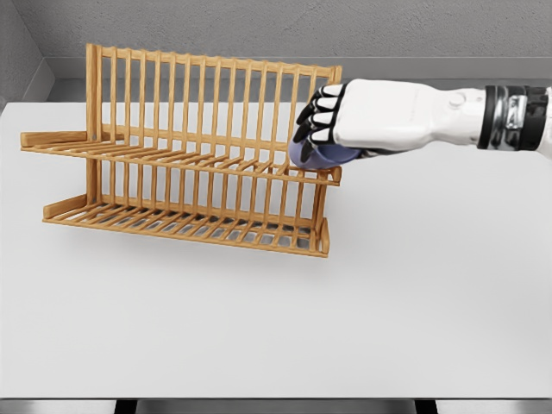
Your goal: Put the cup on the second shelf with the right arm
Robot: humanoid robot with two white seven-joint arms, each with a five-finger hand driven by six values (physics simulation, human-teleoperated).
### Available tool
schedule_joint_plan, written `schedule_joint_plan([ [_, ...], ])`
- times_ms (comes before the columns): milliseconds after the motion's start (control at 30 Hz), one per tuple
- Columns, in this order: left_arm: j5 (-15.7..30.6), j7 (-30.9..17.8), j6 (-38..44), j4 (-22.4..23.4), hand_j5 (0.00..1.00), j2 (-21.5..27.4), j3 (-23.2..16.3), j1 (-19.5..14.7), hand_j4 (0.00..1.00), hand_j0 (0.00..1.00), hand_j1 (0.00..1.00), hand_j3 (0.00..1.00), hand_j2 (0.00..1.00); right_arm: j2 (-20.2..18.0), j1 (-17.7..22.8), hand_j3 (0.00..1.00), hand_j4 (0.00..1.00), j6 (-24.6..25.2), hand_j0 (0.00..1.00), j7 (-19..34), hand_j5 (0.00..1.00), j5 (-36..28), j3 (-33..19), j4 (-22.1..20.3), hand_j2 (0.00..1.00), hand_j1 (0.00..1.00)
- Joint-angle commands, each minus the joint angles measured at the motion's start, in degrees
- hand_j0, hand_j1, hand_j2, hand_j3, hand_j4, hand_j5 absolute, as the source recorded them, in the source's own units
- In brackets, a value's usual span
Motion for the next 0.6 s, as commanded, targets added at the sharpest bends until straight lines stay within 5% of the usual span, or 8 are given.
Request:
schedule_joint_plan([
  [0,0.01,-0.01,0.00,0.00,1.00,0.00,0.00,0.00,1.00,1.00,1.00,1.00,1.00,0.15,0.00,0.65,0.65,0.10,0.65,0.12,0.65,-0.25,0.46,-0.01,0.65,0.65],
  [433,0.01,-0.01,0.00,0.00,1.00,0.00,0.00,0.00,1.00,1.00,1.00,1.00,1.00,1.29,-0.97,0.65,0.65,0.10,0.65,0.12,0.65,-0.25,2.13,-0.01,0.65,0.65],
  [467,0.01,-0.01,0.00,0.00,1.00,0.00,0.00,0.00,1.00,1.00,1.00,1.00,1.00,1.29,-0.97,0.74,0.74,0.10,0.74,0.12,0.74,-0.25,2.13,-0.01,0.74,0.74],
  [500,0.01,-0.01,0.00,0.00,1.00,0.00,0.00,0.00,1.00,1.00,1.00,1.00,1.00,1.20,-0.88,1.00,1.00,0.10,1.00,0.12,1.00,-0.33,2.21,-0.01,1.00,1.00],
  [567,0.01,-0.01,0.00,0.00,1.00,0.00,0.00,0.00,1.00,1.00,1.00,1.00,1.00,1.20,-0.88,1.00,1.00,0.10,1.00,0.12,1.00,-0.25,2.57,-0.01,1.00,1.00],
])
